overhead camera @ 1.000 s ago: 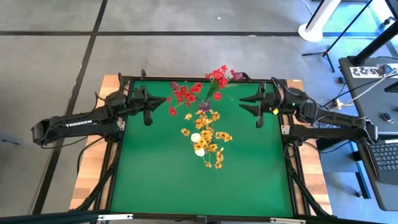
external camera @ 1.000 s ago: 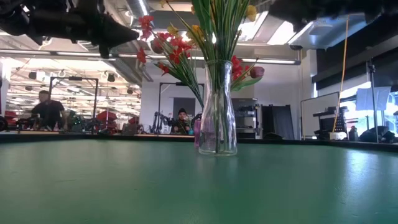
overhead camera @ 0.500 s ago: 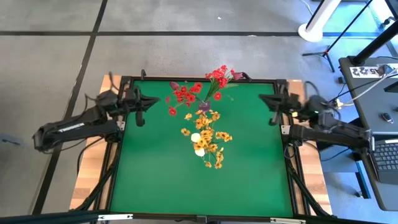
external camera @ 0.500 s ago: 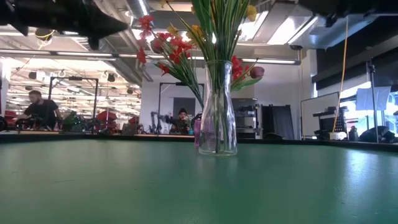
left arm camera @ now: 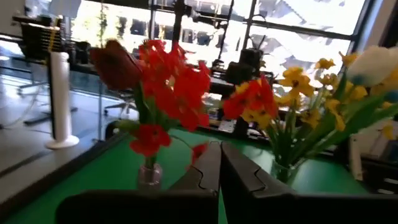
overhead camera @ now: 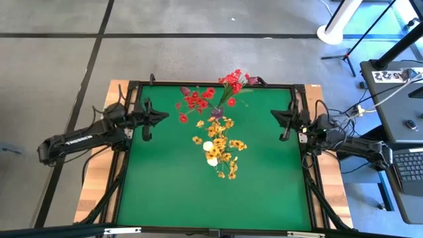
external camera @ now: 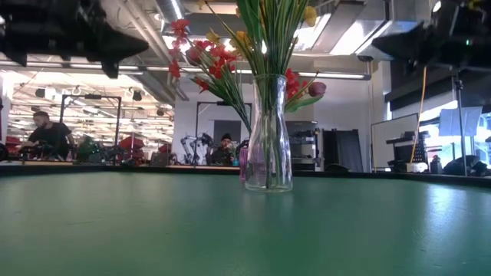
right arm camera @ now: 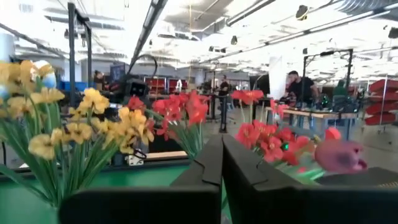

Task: Sort flowers into vase by color
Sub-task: Return to Home Position

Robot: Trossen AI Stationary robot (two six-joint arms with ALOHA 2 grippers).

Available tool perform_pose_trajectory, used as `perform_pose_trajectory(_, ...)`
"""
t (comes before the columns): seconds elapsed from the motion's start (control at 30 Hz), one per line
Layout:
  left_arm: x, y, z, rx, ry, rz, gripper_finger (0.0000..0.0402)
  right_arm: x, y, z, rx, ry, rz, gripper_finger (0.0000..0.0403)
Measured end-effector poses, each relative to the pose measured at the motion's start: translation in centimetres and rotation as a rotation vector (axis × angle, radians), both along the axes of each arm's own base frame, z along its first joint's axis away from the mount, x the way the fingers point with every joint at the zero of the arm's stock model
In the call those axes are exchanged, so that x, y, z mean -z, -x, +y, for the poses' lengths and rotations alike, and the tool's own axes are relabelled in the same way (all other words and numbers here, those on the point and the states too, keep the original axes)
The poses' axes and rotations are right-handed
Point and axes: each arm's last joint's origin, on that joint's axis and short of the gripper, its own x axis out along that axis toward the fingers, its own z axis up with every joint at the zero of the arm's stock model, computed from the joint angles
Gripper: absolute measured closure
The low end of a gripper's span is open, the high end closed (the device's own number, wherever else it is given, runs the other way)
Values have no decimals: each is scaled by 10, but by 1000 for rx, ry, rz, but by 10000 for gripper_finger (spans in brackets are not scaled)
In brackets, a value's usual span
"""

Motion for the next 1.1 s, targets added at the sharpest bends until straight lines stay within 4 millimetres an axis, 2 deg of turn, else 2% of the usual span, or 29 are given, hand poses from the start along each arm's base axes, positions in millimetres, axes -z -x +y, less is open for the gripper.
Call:
perform_pose_trajectory(0.1,24,-2,-2,39,28,-30,401,20,-1,-1,19,-2,-15,400)
perform_pose_trajectory(0.2,46,-2,-4,49,55,-44,401,26,-2,-2,56,-24,30,397)
perform_pose_trajectory(0.5,48,-3,-7,72,61,-21,401,34,-4,-2,33,-41,110,399)
perform_pose_trajectory(0.67,48,-3,-4,-27,72,-25,401,38,-3,-6,159,-98,130,394)
perform_pose_trajectory(0.77,48,-2,-3,-67,73,-27,401,39,-3,-6,167,-148,120,394)
perform_pose_trajectory(1.1,48,-2,-2,-78,74,-27,401,44,-3,-7,168,-160,167,393)
